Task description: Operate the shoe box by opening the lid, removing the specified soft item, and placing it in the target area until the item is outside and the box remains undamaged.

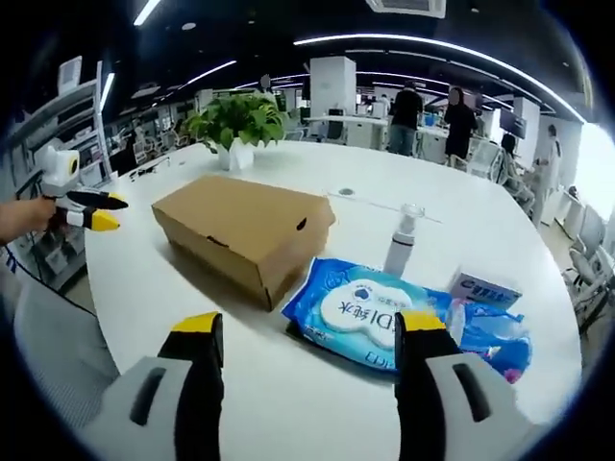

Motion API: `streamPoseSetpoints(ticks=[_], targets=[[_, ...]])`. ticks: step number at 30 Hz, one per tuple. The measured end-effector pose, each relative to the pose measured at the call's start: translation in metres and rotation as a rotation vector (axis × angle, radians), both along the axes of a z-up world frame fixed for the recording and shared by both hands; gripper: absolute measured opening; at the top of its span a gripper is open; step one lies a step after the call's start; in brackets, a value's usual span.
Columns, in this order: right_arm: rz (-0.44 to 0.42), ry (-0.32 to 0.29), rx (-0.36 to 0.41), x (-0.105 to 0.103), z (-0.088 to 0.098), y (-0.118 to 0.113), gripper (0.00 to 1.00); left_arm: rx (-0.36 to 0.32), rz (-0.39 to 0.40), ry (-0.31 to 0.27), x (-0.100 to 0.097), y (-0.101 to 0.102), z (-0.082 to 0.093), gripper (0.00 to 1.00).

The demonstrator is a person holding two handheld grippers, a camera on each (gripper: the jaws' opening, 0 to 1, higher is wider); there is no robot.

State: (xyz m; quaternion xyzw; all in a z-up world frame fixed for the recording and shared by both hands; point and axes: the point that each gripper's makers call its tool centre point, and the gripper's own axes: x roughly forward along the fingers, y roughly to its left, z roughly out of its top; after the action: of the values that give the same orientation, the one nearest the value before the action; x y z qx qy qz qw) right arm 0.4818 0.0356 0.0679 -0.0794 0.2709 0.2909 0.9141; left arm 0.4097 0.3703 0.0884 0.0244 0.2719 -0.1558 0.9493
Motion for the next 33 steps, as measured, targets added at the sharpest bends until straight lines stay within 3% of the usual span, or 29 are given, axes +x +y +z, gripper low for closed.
streamPoseSetpoints(ticks=[15, 21, 33], targets=[[-0.069, -0.019, -0.032, -0.060, 0.012, -0.056, 0.82, -0.025, -0.026, -0.081, -0.046, -0.031, 0.022, 0.77], [-0.094, -0.043, -0.008, -0.072, 0.021, -0.064, 0.86, -0.022, -0.016, -0.120, -0.059, -0.033, 0.032, 0.84], [-0.094, -0.057, -0.007, -0.089, 0.031, -0.066, 0.96, -0.014, -0.027, -0.104, -0.078, -0.035, 0.035, 0.96]])
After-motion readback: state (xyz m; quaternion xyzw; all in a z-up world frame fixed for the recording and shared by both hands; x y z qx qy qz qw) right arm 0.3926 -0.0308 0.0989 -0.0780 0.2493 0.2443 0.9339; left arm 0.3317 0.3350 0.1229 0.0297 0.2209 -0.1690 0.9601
